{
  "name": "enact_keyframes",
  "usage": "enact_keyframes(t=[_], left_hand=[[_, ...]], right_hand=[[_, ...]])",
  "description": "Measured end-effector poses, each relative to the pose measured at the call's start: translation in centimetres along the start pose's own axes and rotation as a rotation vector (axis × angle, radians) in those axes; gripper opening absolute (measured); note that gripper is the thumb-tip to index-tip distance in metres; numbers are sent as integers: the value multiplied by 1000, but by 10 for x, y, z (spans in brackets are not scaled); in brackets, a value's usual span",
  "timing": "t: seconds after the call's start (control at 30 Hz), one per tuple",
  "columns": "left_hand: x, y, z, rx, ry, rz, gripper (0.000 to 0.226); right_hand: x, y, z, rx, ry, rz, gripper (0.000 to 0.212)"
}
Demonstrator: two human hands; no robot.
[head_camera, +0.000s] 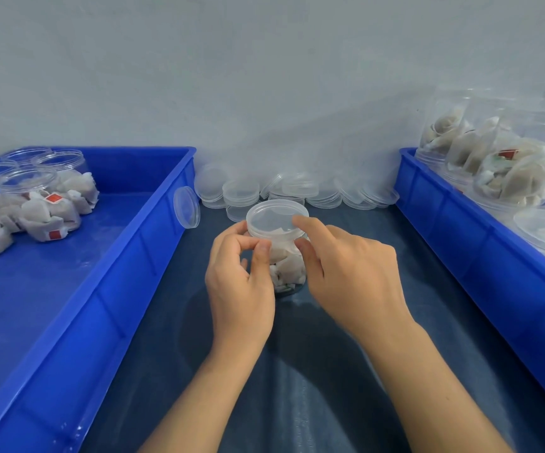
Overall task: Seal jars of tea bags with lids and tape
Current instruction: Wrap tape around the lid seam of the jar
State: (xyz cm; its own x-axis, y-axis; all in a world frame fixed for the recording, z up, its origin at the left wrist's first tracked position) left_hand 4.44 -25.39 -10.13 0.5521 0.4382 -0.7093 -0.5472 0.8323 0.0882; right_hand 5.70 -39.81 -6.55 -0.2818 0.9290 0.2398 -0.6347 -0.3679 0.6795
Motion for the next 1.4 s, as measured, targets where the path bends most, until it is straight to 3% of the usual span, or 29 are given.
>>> enact_keyframes(t=[0.53,0.67,0.83,1.0,1.2,1.4], left_hand=[[9,-2,0,-29,23,-64,6],[11,1,6,-94,136,-234,27],[21,4,15,-24,188,-274,32],[30,6,17,83,162,-241,19],[25,-3,11,229,200,-303,59],[27,-1,12,210,145,-239,66]], right_hand=[[7,-5,-1,-34,-14,-69,11],[7,-6,-1,-45,-20,-63,12],[6,-5,-2,-47,-19,-52,12],[5,-4,-2,-52,-27,-39,12],[4,-2,-2,-52,-25,-15,12],[5,0,-5,-10,-51,78,20]])
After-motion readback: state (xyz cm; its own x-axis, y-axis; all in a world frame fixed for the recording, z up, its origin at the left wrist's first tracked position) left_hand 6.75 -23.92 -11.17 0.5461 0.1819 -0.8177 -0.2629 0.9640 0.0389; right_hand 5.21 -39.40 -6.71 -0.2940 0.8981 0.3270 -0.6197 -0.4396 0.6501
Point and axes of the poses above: each hand's wrist, its own z-axis towards the middle knuckle, its own y-axis out of the back of the hand, x = y × z, the point moved 1 cm from there along z, towards the middle knuckle, and after that the axes turned 13 degrees about -y, right-handed, at the moved point
